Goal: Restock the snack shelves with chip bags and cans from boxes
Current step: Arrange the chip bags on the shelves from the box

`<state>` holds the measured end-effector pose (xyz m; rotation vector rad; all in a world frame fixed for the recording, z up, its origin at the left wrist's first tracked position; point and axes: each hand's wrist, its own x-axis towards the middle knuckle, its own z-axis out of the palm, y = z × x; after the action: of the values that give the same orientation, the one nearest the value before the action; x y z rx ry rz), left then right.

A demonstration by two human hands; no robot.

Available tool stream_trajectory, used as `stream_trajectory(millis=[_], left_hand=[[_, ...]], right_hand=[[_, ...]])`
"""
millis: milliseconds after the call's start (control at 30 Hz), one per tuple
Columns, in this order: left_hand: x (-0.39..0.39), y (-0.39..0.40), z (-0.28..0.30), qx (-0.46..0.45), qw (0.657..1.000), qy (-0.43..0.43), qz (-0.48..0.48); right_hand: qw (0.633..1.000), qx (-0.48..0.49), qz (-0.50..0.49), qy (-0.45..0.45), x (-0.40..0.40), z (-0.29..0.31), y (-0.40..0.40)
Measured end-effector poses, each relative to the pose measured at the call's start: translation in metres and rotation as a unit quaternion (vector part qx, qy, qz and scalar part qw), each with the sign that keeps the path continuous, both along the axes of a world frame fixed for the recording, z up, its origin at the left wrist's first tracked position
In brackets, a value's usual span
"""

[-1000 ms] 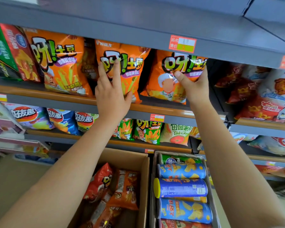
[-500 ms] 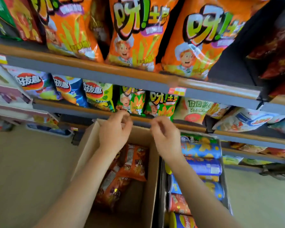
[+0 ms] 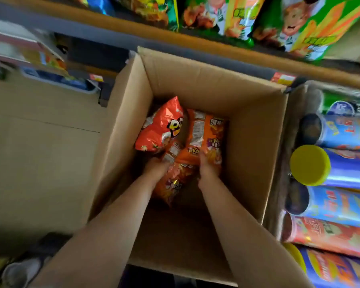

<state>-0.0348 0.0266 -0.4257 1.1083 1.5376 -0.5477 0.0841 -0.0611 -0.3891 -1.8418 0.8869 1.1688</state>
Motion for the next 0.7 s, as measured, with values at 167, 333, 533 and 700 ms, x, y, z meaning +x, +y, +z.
stream_trajectory(millis=[167, 333, 533, 700], left_hand=[[-0.003, 0.003, -0.034, -0.034, 0.999, 0.015, -0.005], [-0.016, -0.001, -0.037, -0.143, 0.989, -0.045, -0.007], [0.000, -0.014, 0.012, -0.177, 0.973, -0.100, 0.108], [-0.003, -0.022, 0.083, -0.183, 0.955, -0.179, 0.151]], right_hand=[[0.983, 0.046, -0.173, 0.039, 0.016, -0.043, 0.002], [0.977, 0.070, -0.202, -0.002, 0.014, -0.038, 0.008], [0.986, 0.058, -0.143, -0.063, 0.014, 0.033, 0.024], [0.976, 0.076, -0.014, -0.203, 0.021, 0.139, 0.009]])
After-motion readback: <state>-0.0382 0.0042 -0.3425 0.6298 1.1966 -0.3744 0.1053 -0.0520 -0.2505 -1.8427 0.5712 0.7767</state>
